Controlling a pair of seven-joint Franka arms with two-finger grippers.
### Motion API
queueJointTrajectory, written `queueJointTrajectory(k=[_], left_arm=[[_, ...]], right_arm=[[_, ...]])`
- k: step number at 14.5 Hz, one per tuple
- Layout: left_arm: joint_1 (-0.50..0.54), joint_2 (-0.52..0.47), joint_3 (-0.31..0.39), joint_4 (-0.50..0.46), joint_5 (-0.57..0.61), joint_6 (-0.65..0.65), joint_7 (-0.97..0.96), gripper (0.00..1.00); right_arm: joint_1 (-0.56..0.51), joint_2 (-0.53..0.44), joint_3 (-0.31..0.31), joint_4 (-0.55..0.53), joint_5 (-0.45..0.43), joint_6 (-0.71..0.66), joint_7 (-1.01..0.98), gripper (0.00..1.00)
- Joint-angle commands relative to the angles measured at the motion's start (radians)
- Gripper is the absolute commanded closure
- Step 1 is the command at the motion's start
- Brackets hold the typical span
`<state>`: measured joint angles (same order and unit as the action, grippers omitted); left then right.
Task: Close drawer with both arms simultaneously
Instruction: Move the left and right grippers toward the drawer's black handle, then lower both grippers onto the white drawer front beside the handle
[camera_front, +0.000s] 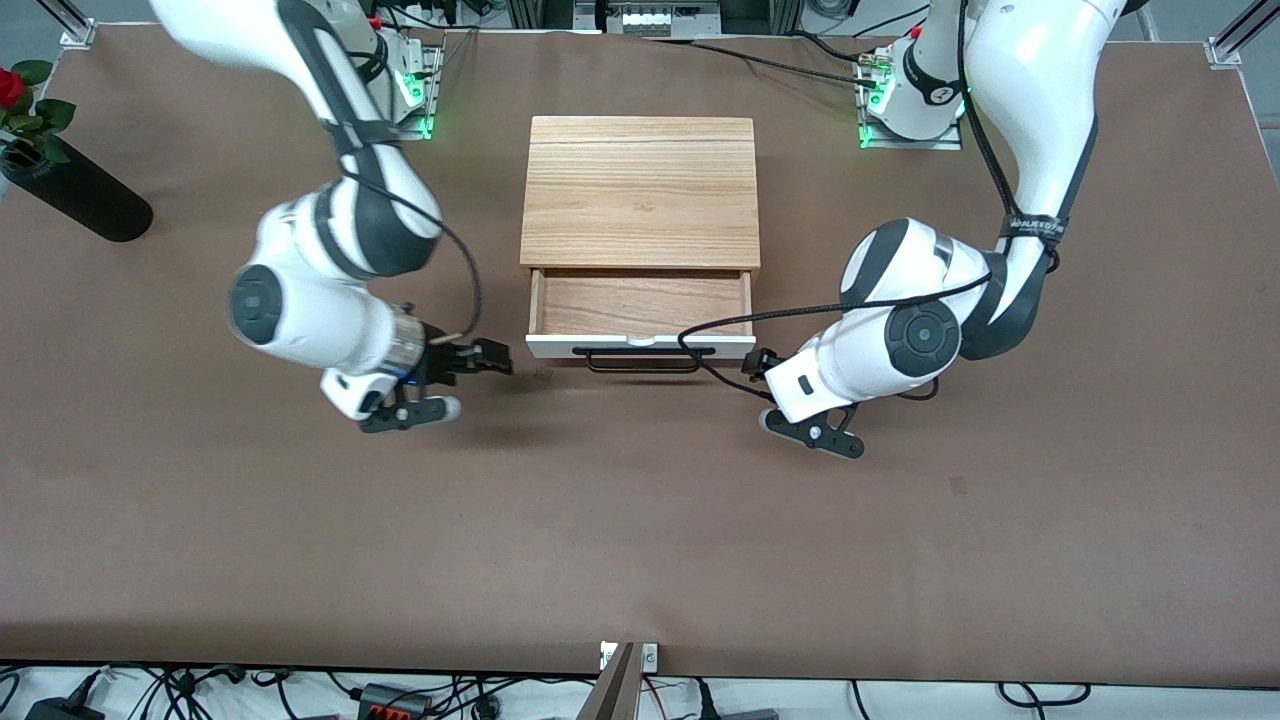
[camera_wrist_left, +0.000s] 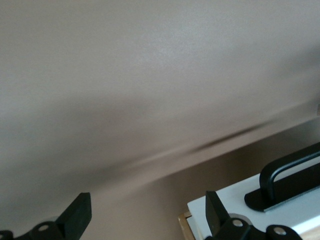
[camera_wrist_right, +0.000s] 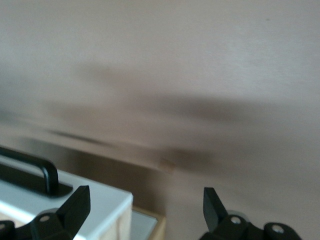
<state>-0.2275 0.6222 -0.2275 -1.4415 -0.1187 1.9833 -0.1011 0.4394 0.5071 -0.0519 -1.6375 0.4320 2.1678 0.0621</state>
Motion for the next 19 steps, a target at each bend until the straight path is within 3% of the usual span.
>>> queueJointTrajectory(k=[1, 3, 6, 14, 19], left_arm=[[-0.024, 0.03, 0.005, 0.033, -0.083, 0.0, -0.002, 0.0], [-0.029, 0.034, 0.005, 0.029, -0.101, -0.003, -0.003, 0.0], [-0.032, 0.033, 0.005, 0.016, -0.101, -0.018, -0.003, 0.0], [-0.039, 0.022, 0.004, 0.01, -0.101, -0.158, 0.0, 0.0], [-0.053, 0.005, 0.002, -0.016, -0.102, -0.215, -0.003, 0.0]], right_arm=[[0.067, 0.033, -0.009, 0.001, 0.019, 0.088, 0.073, 0.0], [0.088, 0.044, -0.008, 0.001, 0.025, 0.113, 0.134, 0.0], [0.096, 0.045, 0.003, -0.001, 0.149, 0.102, 0.127, 0.0], [0.125, 0.038, 0.006, -0.025, 0.149, 0.069, 0.124, 0.0], [0.11, 0.022, 0.003, -0.024, 0.151, -0.115, 0.096, 0.0]])
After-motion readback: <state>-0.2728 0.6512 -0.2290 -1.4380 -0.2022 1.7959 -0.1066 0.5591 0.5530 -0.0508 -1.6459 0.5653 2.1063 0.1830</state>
